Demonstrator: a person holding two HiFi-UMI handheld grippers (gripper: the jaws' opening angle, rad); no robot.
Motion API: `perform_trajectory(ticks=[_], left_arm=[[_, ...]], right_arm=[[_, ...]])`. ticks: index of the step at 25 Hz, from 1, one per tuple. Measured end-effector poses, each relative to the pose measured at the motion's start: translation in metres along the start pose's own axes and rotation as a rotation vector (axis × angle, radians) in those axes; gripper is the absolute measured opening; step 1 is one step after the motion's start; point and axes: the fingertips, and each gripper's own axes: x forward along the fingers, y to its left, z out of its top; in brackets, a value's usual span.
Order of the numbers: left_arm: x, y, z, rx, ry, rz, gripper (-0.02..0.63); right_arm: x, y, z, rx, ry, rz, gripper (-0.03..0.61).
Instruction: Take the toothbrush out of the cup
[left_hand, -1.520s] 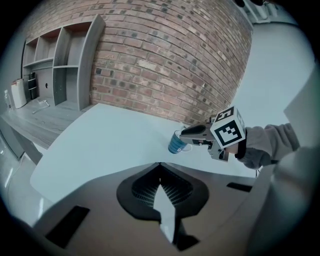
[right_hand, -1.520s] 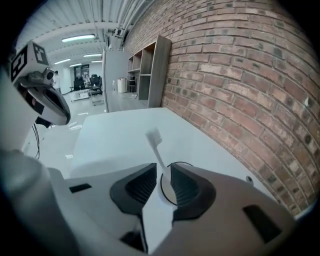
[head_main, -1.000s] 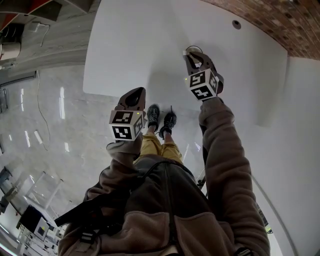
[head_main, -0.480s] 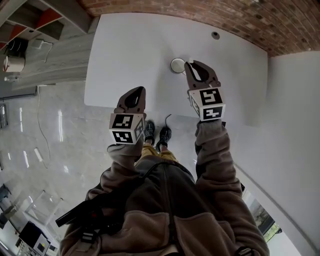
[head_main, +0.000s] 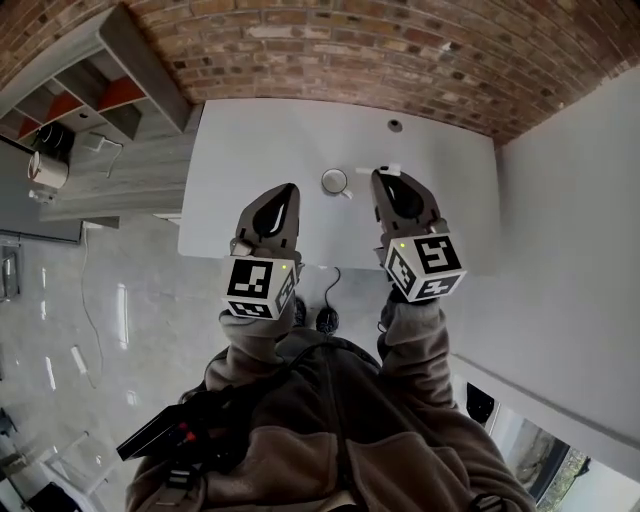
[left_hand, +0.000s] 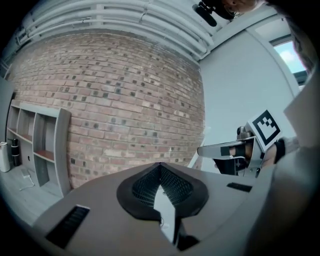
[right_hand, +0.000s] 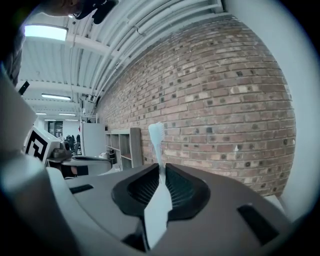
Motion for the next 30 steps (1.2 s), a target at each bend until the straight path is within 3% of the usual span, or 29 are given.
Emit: perform_trajectory(ticks=[10, 18, 30], left_arm=[[-0.011, -0.035, 0.077, 0.051, -0.14, -0.053, 0.005], [-0.011, -0.048, 0.118, 0.078, -0.227, -0.076, 0.005], [-0.004, -0.052, 0.144, 0.12, -0.274, -0.112, 0.005]], right_arm=[[-0.047, 0.017, 0.081, -0.087, -0.184, -0.039, 0.044], [-0.064, 0.022, 0.123, -0.143, -0.294, -0.051, 0.044], [-0.075, 0.014, 0.155, -0.175, -0.381, -0.11, 0.044]])
